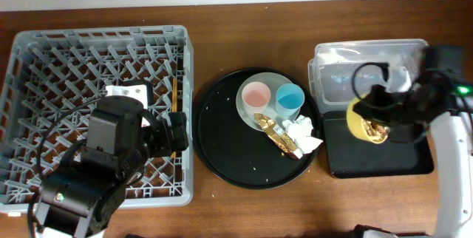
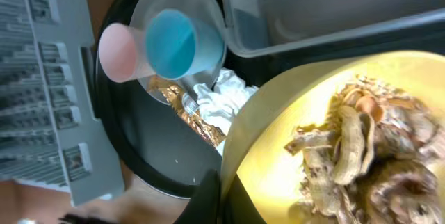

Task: Sort waste into correct bins and load items into the dishwasher rack
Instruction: 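Grasp the yellow bowl of scraps with the right gripper, then tip the yellow bowl over the black waste tray to dump scraps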

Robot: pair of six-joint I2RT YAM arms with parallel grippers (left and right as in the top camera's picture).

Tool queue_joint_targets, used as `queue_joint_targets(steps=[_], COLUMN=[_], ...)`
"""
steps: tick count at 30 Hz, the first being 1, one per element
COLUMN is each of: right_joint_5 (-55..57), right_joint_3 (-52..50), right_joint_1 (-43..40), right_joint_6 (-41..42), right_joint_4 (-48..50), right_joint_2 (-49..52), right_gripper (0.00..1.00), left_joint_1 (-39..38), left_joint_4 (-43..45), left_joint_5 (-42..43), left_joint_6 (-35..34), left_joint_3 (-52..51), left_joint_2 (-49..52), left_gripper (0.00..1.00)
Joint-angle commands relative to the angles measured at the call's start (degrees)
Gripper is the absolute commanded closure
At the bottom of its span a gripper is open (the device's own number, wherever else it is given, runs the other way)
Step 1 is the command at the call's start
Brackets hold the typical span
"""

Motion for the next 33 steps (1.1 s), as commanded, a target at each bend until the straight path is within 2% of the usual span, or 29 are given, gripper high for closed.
queue_joint_targets(steps=[1,3,8,11,13,14,15,17,19,23,27,29,30,31,32,33], right_joint_5=[-13.79,-24.09,-41.86,-44.39,-54.45,-58.51,-58.51,-58.49,-58.51,-58.51,-56.17,-55.06,-50.16,-41.62,-32.63,-18.88], right_joint_3=[-8.24,-17.05,-33.03,-35.56,-35.56,-35.36,-35.28,-35.28,-35.28,-35.28,-35.28,-34.80,-33.20,-29.18,-25.07,-18.99], right_joint_1=[-9.81,-16.98,-26.56,-29.79,-29.88,-29.81,-29.83,-29.83,-29.81,-29.81,-29.77,-29.75,-29.31,-26.73,-22.77,-15.96], right_joint_6=[-4.85,-5.86,-5.68,-5.88,-5.81,-1.60,4.24,5.09,9.40,11.19,12.31,14.27,15.96,15.85,15.39,15.30], right_joint_4=[4.13,11.06,31.04,33.31,37.35,39.34,40.70,40.11,37.86,35.69,39.80,37.68,37.16,31.74,27.36,21.51], right_joint_2=[-0.33,-0.33,0.55,0.87,0.87,0.87,0.87,0.87,0.87,0.85,0.87,0.57,-0.02,-2.03,-4.44,-7.52], right_gripper=[0.96,0.96,0.96,0.96,0.96,0.96,0.96,0.96,0.96,0.96,0.96,0.96,0.96,0.96,0.96,0.96], left_joint_1=[0.09,0.09,0.09,0.09,0.09,0.09,0.09,0.09,0.09,0.09,0.09,0.09,0.09,0.09,0.09,0.09], left_joint_4=[0.07,0.07,0.07,0.07,0.07,0.07,0.07,0.07,0.07,0.07,0.07,0.07,0.09,0.02,0.02,0.04], left_joint_5=[-0.33,-0.31,-0.31,-0.33,-0.31,-0.33,-0.31,-0.31,-0.33,-0.31,-0.31,-0.33,-0.33,-0.31,-0.31,-0.31], left_joint_6=[0.68,0.68,0.68,0.68,0.68,0.68,0.68,0.68,0.68,0.68,0.68,0.68,0.68,0.68,0.68,0.68], left_joint_3=[0.39,0.39,0.39,0.39,0.39,0.39,0.39,0.39,0.39,0.39,0.39,0.39,0.39,0.39,0.39,0.39], left_joint_2=[-0.17,-0.17,-0.17,-0.17,-0.20,-0.20,-0.17,-0.17,-0.17,-0.17,-0.17,-0.17,-0.17,-0.17,-0.17,-0.17], left_gripper=[0.01,0.01,0.01,0.01,0.01,0.01,0.01,0.01,0.01,0.00,0.01,0.01,0.01,0.01,0.01,0.01])
